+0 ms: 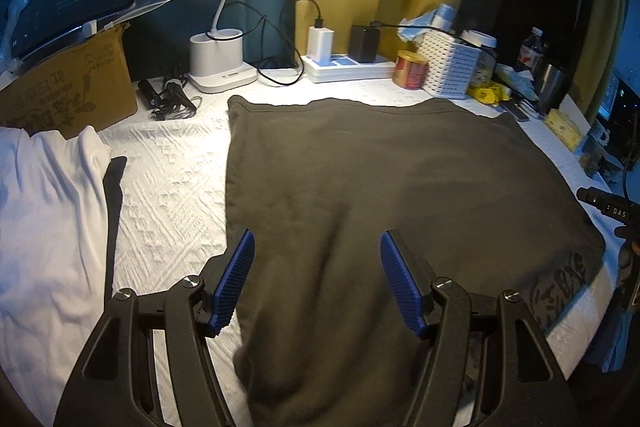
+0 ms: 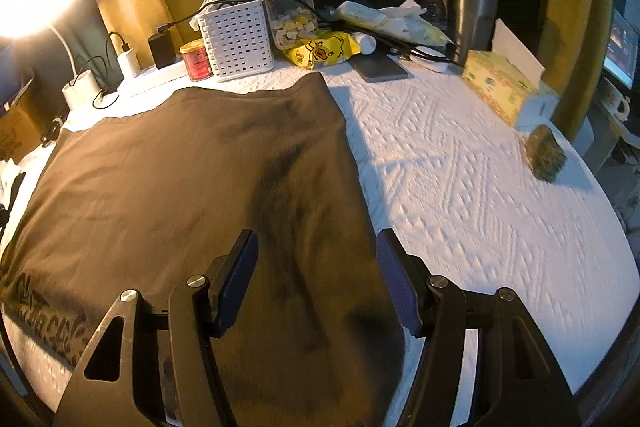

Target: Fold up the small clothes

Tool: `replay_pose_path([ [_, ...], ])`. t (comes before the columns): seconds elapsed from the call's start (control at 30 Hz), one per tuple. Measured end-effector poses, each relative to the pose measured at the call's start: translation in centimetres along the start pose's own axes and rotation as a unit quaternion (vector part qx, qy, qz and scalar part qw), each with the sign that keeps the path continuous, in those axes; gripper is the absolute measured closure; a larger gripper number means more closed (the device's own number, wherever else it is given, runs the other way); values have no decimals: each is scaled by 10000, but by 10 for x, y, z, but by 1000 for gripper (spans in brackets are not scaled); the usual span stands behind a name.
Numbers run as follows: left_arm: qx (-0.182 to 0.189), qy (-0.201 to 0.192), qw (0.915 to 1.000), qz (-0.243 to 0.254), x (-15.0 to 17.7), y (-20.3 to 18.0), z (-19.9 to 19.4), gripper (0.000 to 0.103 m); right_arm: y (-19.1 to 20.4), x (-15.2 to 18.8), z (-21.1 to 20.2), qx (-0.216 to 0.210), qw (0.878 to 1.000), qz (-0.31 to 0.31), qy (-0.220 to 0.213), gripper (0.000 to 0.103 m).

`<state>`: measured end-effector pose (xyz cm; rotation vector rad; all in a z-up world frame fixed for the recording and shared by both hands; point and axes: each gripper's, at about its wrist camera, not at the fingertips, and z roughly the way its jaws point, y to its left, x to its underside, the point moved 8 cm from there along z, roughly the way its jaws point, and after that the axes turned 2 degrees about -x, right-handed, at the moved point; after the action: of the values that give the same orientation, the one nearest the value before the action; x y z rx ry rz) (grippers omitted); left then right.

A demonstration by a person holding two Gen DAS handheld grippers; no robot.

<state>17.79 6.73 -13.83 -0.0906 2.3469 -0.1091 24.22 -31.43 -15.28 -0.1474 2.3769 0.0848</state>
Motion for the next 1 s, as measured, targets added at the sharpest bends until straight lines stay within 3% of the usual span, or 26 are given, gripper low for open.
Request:
replay_pose_path([
  [0.57, 165, 8, 9997, 191, 36, -21, -26, 37, -5, 59, -42, 25, 10000, 42, 47, 38],
  [1.0, 299, 166, 9992, 225, 63, -33, -31, 37, 2, 109, -54, -92, 9992, 116, 369, 36],
])
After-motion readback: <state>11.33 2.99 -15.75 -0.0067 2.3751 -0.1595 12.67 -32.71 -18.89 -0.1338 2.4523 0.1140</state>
